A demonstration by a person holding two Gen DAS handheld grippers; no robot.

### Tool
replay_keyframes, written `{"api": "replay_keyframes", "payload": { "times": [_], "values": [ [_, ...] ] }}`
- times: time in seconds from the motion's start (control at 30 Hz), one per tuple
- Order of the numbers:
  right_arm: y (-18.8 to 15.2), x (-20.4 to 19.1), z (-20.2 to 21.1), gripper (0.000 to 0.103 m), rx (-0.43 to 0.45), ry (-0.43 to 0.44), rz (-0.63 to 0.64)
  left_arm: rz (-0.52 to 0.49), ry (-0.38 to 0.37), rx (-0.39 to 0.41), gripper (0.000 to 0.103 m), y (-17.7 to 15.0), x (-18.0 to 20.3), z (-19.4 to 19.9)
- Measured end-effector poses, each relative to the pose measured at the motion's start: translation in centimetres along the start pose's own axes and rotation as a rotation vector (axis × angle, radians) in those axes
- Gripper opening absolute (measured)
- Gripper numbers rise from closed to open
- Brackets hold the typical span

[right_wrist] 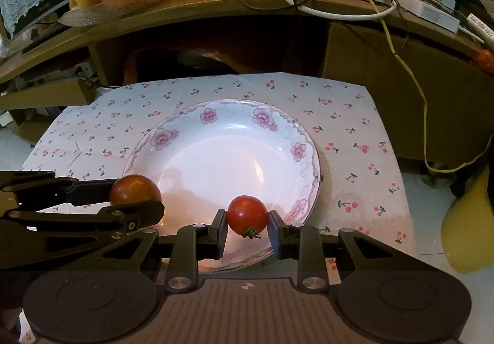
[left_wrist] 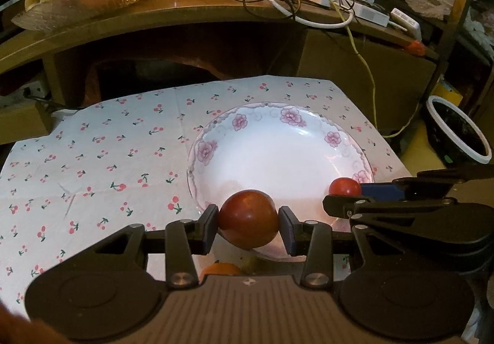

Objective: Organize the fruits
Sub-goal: 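Carry both fruits over the white plate and open both tools to drop them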

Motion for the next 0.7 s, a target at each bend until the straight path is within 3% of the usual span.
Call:
{"api": "replay_keyframes", "payload": {
  "times": [0.7],
  "values": [
    [0.3,0.0,1.2,0.034,0.041,0.004,-0.001,0.004,0.014,0.043,0.047,0.7,-0.7,1.8]
  ]
}}
Point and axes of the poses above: each gripper's, at about its wrist camera, not at the fingertips, and z roughly against the way its jaws point, x to its right, y to its top, the point moved 4 cm from there along -z, roughly the way its jaws point, and after that the axes turned 6 degrees about -z, right-handed, at the moved point
